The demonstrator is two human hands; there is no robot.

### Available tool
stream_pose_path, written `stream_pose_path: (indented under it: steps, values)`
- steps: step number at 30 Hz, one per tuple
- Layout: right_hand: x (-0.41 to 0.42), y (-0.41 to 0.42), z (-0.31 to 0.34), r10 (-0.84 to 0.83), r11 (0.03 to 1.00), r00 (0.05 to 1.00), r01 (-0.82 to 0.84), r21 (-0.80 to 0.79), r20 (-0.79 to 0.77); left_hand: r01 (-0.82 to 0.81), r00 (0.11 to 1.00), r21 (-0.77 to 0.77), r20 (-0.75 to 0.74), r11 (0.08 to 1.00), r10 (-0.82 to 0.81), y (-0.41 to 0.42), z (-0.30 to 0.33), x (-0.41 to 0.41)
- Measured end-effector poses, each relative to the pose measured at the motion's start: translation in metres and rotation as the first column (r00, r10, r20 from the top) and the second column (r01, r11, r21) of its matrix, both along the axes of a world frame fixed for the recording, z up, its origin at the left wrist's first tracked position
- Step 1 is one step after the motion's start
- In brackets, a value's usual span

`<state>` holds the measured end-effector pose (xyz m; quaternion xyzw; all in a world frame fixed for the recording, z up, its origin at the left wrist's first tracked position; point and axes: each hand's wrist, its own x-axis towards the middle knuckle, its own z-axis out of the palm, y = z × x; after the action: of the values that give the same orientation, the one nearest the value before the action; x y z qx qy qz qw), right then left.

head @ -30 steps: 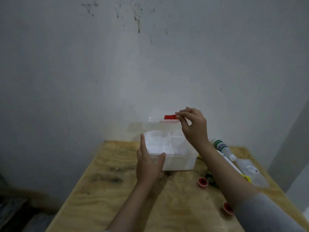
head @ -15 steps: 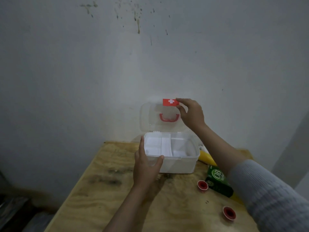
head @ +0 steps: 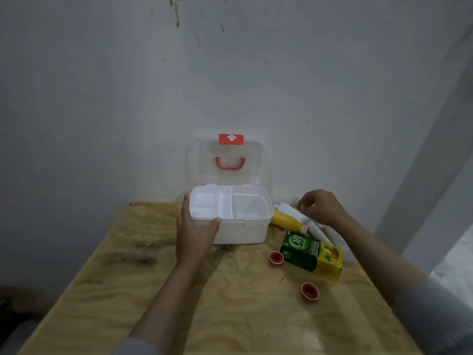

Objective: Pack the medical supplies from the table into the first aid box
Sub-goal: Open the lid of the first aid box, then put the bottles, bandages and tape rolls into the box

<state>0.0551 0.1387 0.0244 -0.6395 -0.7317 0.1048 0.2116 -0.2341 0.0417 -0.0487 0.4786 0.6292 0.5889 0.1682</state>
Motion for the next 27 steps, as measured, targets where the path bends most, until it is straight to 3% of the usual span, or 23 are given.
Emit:
stream_pose_path:
  steps: [5,11,16,21,27]
  values:
    - [0.0,-0.007,-0.028,-0.013,0.984,0.991,0.036,-0.175,0.132,0.002,1.0,-0.003,-0.019,1.0,-0.002,-0.001,0.0,0.001]
    - [-0.002,-0.007,-0.04,-0.037,0.995,0.993,0.047,-0.085,0.111,0.021,1.0,-0.001,-0.012,1.0,-0.021,-0.002,0.001,-0.001]
    - [0.0,-0.013,-0.024,0.026,0.985,0.99,-0.002,0.173,-0.138,0.022,1.0,0.003,0.005,1.0,-0.022,-0.001,0.001,-0.001]
    - [0.004,-0.026,0.021,0.095,0.96,0.975,-0.037,0.276,-0.2,0.017,1.0,0.009,0.01,1.0,-0.017,0.0,0.001,0.0]
    - [-0.006,-0.051,0.069,0.201,0.927,0.877,-0.027,0.374,-0.437,0.016,1.0,0.011,0.017,1.0,-0.016,-0.001,0.001,0.0]
